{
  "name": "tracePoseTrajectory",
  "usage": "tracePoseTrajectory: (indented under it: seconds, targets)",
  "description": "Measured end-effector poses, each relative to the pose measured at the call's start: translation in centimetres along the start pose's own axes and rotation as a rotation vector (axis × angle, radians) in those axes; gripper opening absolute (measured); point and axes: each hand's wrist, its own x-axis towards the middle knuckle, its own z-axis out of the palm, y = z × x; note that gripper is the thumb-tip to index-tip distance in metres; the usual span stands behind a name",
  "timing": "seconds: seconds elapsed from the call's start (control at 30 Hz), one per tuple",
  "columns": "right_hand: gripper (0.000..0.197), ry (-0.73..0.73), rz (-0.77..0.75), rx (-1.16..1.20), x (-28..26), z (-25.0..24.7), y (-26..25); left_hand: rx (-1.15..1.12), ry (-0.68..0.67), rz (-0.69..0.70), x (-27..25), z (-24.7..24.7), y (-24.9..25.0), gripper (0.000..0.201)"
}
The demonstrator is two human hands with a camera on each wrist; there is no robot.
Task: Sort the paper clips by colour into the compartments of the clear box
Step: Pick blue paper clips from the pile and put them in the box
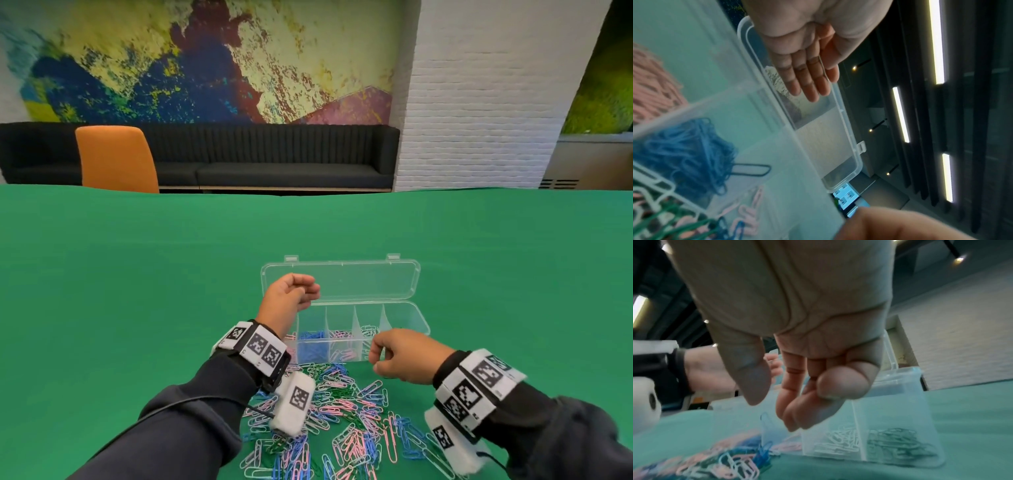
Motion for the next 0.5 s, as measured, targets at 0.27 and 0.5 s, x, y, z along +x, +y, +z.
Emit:
tracePoseTrajectory:
  seconds: [0.27,0.5]
  targets:
    - [0.034,-0.055,-0.043,-0.31,2.8,3.6,-3.8,-0.115,-0.042,-0.013,-4.8,-2.9,1.5,0.026]
    - [0.027,-0.017,-0.01,-0.36,4.1,4.1,-4.7,-0.294,-0.004,-0.115,-7.3,-4.0,-0.2,0.024]
